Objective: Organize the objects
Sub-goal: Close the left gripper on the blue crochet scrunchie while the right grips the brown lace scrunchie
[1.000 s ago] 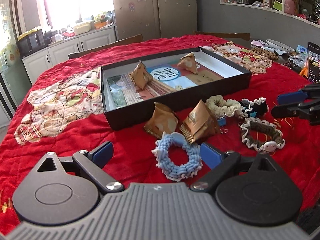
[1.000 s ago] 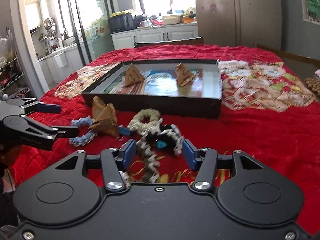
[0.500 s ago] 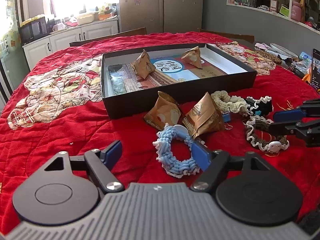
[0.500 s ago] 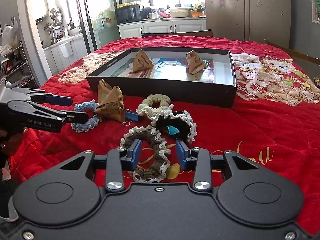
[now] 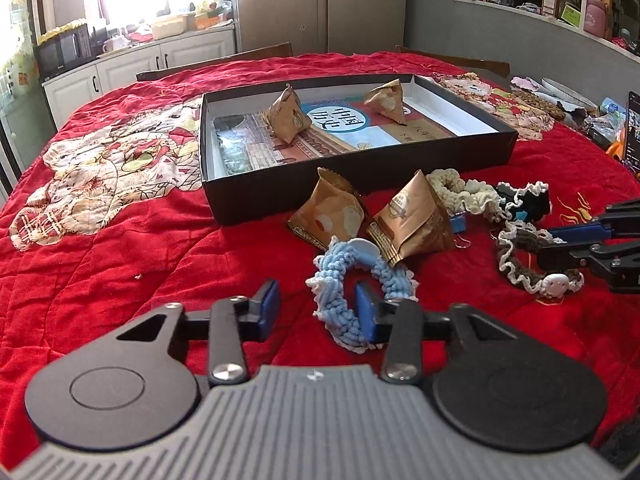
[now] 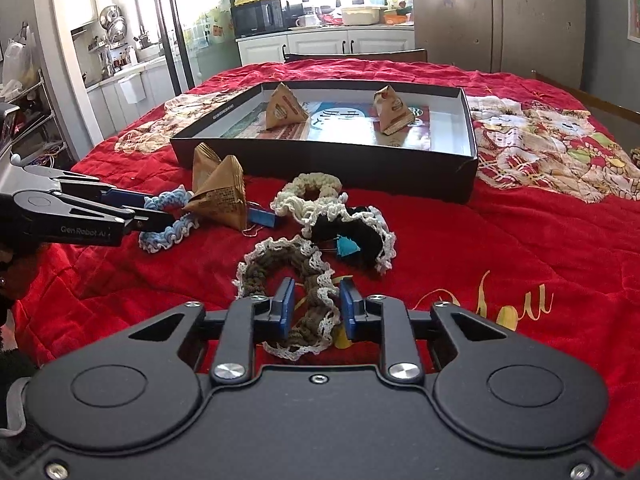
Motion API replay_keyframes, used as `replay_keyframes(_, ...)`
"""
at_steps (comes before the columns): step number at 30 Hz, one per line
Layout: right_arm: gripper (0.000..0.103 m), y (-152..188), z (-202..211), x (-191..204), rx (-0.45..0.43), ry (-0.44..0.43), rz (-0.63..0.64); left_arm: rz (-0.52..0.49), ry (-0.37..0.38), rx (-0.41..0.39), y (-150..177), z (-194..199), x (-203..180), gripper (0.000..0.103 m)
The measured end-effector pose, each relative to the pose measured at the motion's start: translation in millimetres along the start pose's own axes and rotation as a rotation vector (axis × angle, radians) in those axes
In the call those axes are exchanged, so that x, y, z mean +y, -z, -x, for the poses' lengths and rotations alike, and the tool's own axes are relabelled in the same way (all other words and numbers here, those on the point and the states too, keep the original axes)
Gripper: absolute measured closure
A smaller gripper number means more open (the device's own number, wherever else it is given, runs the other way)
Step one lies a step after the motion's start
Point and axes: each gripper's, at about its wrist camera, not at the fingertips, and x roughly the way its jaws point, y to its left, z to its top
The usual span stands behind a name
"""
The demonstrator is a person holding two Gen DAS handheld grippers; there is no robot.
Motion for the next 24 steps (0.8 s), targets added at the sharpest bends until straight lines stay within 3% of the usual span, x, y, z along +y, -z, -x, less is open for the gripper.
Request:
replay_keyframes(2,0.081,0.4,-0.7,-0.5,0.003,0.002,0.001,-0.002,0.007,0.003,-0.1,-0.1,-0.3,0.069)
replay_keyframes(11,0.089,1.9,-1.8,1.9,0.009,-0.002,0.019,-0.01,0.023,0.006,0.1,1.3,-2.7,0.08)
replay_keyframes(24,0.091,-0.7,6.7,6.2,-0.013,-0.024,0.053,-0.027,0.024,-0.003,-2.6,8.4,-5.2,0.086)
